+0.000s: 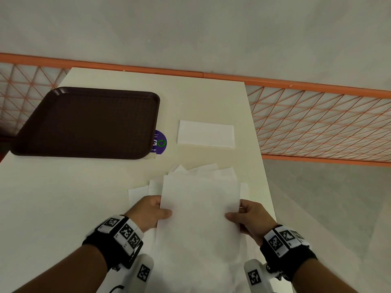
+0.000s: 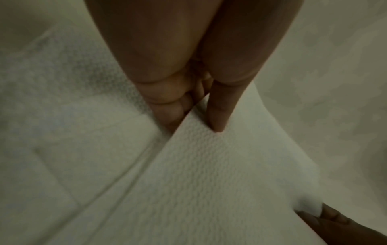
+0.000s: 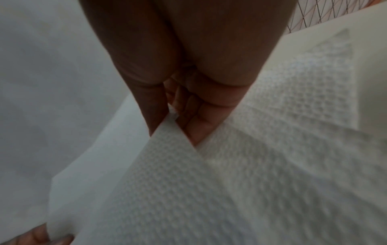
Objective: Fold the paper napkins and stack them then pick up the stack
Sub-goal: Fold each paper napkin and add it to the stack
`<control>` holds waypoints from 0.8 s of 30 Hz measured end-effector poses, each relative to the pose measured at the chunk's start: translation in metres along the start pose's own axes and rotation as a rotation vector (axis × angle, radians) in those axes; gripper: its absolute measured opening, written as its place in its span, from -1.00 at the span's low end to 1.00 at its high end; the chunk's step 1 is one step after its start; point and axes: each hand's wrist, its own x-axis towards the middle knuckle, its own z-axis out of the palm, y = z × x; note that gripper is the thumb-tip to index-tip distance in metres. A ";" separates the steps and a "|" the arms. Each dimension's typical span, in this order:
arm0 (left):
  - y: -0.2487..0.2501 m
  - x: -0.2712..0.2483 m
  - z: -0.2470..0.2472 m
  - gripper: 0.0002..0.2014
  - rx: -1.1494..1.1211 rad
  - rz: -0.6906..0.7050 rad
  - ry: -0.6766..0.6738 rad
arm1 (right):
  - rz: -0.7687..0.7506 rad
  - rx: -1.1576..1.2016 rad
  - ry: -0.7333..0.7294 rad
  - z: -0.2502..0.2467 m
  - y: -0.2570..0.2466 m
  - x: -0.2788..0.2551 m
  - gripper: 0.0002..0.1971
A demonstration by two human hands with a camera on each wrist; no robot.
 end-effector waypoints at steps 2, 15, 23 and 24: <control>-0.002 0.000 -0.002 -0.76 -0.042 0.012 -0.018 | -0.026 -0.003 0.007 -0.003 0.004 0.001 -0.79; -0.004 -0.001 -0.012 -0.41 0.474 0.233 0.035 | -0.314 -0.462 0.087 -0.005 0.018 -0.003 -0.35; 0.007 -0.004 -0.011 -0.56 0.353 0.124 0.026 | -0.249 -0.532 -0.019 -0.011 0.011 -0.001 -0.42; 0.009 -0.005 -0.009 -0.59 0.282 0.086 0.026 | -0.221 -0.466 -0.026 -0.012 0.009 -0.001 -0.46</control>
